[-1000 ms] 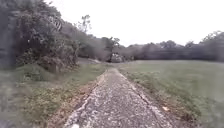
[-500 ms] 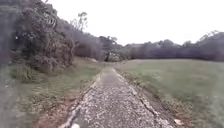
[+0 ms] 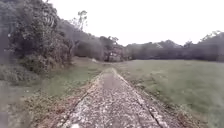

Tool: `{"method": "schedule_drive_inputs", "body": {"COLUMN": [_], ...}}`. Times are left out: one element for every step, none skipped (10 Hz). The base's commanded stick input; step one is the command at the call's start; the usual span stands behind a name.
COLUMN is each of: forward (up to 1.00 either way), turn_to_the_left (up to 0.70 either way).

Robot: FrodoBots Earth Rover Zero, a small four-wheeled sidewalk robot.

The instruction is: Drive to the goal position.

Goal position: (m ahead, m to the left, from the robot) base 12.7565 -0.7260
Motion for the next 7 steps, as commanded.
{"method": "schedule_drive_inputs", "body": {"forward": [0.7,0.7,0.7,0.7,0.7,0.7,0.7], "turn_to_the_left": [0.02,0.01,0.0,0.0,0.0,0.0,0.0]}}
